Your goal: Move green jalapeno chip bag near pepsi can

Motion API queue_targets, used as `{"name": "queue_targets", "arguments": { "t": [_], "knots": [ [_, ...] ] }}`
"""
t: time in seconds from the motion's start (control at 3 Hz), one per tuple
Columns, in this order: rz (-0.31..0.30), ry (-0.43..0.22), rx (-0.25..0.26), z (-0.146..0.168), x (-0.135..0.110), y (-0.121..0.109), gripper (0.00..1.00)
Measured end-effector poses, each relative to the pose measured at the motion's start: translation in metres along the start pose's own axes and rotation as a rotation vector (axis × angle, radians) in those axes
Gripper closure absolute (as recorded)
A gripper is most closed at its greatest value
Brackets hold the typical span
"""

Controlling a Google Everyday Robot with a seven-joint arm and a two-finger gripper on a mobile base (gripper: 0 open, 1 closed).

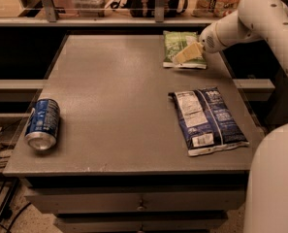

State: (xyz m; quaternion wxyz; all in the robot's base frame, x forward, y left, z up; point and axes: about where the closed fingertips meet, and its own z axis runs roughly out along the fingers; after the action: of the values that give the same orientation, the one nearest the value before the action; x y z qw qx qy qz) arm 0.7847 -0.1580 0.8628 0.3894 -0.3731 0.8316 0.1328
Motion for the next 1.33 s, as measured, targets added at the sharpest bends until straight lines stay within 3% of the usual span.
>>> {"name": "queue_targets", "arguments": {
  "t": [0.67,1.0,1.33],
  "knots": [
    [0.021,0.026,-0.015,0.014,0.01,-0.003,0.65],
    [-0.011,0.024,-0.002,0.005,0.002,0.0,0.88],
    [-0.107,0.002,0.036,-0.023,-0.026,0.011,1.0]
  ]
}}
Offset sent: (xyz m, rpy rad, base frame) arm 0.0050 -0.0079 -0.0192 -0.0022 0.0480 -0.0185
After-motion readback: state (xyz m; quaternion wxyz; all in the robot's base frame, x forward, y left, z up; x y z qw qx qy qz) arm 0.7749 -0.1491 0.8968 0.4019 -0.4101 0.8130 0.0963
